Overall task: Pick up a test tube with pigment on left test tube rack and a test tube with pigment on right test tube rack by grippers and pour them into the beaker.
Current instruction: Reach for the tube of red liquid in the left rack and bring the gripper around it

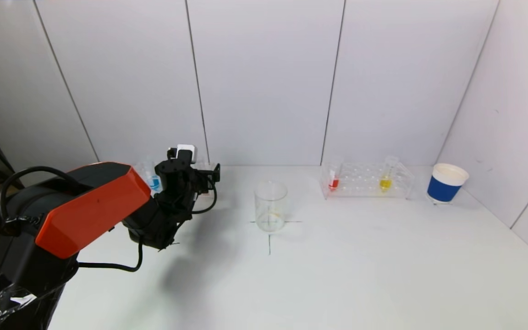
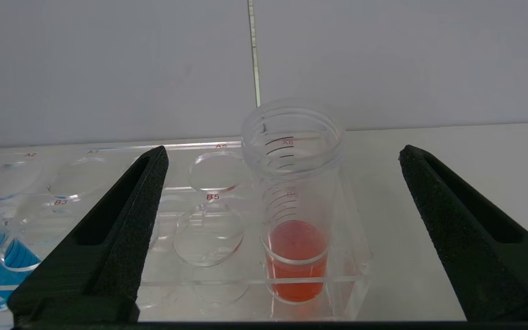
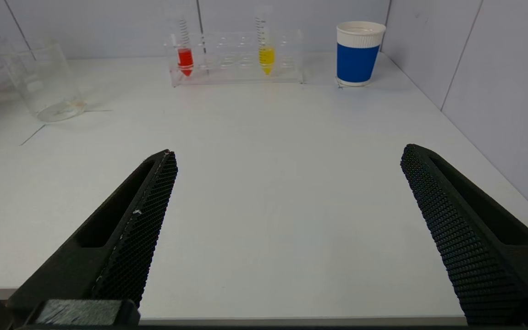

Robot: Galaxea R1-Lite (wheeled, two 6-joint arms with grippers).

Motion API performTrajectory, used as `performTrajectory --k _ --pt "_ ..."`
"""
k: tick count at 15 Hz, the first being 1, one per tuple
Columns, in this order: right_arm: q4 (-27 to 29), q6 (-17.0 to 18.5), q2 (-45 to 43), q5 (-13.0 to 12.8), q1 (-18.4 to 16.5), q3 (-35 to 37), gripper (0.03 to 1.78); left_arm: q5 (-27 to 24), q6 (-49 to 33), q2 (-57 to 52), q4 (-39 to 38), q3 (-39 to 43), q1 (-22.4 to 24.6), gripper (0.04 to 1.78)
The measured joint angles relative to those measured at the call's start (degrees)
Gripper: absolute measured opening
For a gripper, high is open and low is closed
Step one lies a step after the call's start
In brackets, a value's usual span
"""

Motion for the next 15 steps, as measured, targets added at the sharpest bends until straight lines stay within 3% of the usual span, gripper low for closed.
performTrajectory --k 15 --pt "0.02 0.0 0.0 -0.02 0.0 0.0 1.77 0.0 0.22 0.67 -0.02 -0.48 -0.09 1.76"
